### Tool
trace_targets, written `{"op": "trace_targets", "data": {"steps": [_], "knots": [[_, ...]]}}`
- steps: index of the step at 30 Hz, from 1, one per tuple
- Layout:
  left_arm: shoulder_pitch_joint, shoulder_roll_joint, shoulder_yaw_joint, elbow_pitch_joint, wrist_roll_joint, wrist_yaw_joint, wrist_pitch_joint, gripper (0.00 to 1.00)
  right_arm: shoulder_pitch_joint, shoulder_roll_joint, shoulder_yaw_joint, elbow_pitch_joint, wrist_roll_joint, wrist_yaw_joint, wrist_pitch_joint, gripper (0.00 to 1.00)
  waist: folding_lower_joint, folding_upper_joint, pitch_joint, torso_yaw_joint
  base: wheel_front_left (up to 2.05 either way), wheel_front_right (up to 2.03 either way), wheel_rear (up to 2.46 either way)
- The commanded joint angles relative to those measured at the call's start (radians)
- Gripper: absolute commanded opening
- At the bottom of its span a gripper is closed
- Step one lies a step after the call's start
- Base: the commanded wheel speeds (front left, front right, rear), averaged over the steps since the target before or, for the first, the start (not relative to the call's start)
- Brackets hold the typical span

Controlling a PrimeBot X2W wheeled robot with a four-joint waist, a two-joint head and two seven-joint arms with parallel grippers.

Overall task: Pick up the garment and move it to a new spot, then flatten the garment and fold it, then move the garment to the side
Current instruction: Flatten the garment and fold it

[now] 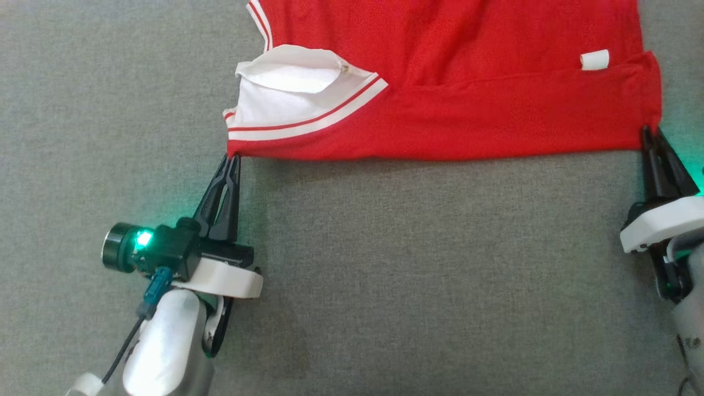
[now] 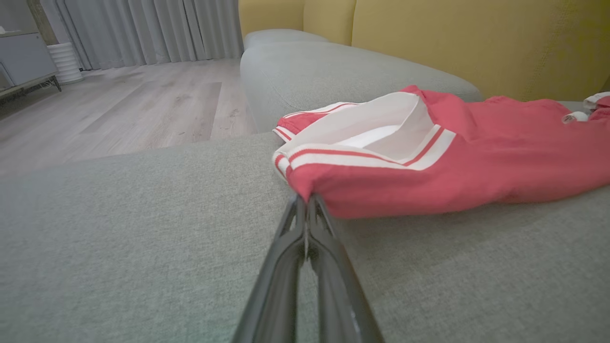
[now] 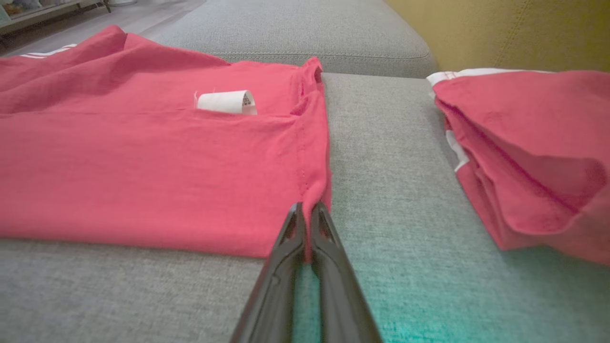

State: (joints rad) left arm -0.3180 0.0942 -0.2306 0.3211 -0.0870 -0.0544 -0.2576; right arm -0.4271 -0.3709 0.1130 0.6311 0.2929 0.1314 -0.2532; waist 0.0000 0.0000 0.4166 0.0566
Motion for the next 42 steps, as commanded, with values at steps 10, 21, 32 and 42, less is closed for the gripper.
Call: {"op": "trace_targets", "data": {"steps": [10, 21, 32, 42], "knots": [[0.126, 0.039, 0.022, -0.062, -0.012, -0.013, -0.004, 0.00, 0.136, -0.072, 0.051, -0.093, 0.062, -0.001, -0.003, 0.00, 0.0000, 0.0000, -0.078, -0.008, 0.00, 0.00, 0.00], [0.316, 0.064, 0.009, -0.124, -0.043, -0.018, 0.001, 0.00, 0.379, -0.128, 0.002, -0.279, 0.091, -0.001, 0.028, 0.00, 0.0000, 0.0000, -0.127, -0.020, 0.00, 0.00, 0.00], [0.466, 0.067, -0.009, -0.224, -0.075, -0.008, 0.056, 0.00, 0.556, -0.098, -0.087, -0.419, 0.064, -0.001, 0.081, 0.00, 0.0000, 0.0000, -0.138, -0.026, 0.00, 0.00, 0.00], [0.482, 0.075, -0.035, -0.270, -0.087, -0.012, 0.116, 1.00, 0.613, -0.083, -0.132, -0.483, 0.059, -0.001, 0.138, 1.00, 0.0000, 0.0000, -0.144, -0.020, 0.00, 0.00, 0.00]]}}
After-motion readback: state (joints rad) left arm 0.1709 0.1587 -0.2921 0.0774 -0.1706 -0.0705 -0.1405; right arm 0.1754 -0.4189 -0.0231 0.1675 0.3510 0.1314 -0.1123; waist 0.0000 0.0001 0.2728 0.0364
